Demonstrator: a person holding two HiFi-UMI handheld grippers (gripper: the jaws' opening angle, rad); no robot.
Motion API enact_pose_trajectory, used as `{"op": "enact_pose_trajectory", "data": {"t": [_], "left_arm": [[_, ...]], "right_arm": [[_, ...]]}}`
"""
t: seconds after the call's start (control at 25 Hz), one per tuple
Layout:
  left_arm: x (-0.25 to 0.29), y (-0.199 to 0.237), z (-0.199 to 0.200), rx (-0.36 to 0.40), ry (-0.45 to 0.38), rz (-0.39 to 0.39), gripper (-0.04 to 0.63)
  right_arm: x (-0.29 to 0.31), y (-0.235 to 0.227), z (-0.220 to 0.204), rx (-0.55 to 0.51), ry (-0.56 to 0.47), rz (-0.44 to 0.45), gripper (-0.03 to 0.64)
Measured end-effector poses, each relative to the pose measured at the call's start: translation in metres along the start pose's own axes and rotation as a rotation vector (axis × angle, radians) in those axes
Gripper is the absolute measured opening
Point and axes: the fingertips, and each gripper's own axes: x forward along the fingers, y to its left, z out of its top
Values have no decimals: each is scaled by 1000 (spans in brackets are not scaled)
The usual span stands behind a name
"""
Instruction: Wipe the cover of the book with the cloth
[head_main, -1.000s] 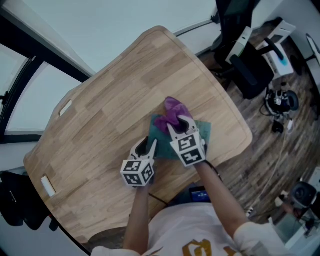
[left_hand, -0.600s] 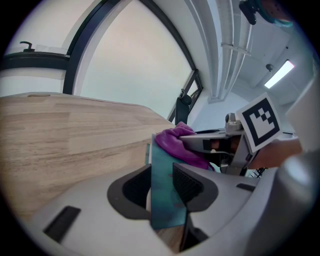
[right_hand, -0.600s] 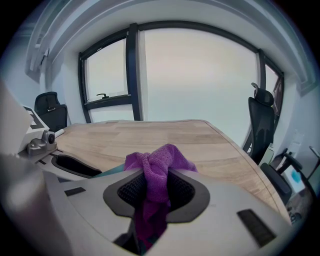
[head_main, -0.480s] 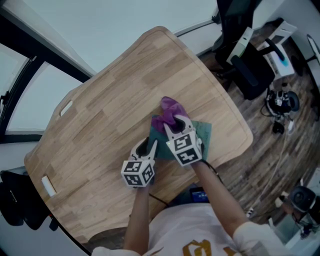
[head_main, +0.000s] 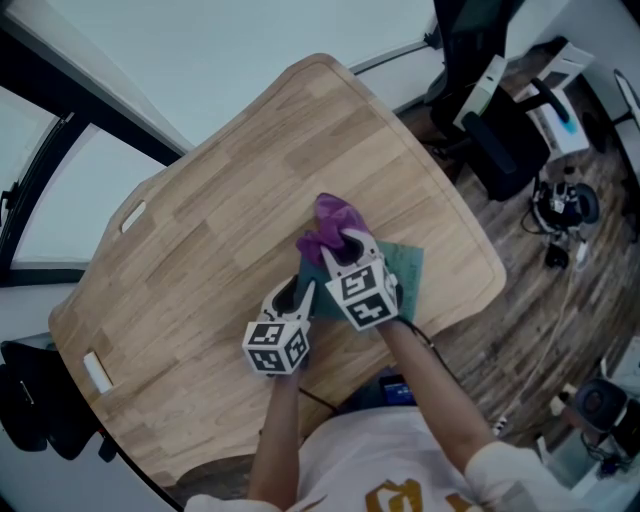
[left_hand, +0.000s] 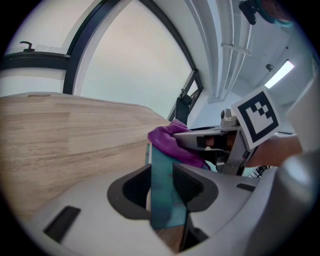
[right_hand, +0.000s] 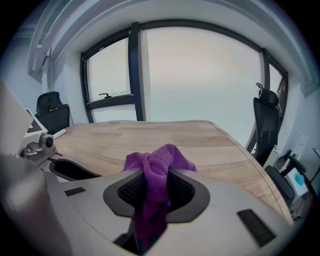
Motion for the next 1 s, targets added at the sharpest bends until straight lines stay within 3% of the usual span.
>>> {"op": "enact_pose_trajectory", "data": {"t": [1.0], "left_arm": [[1, 2, -1, -35, 17, -22, 130]], "right_arm": [[-4, 9, -6, -11, 13, 35, 98]]}}
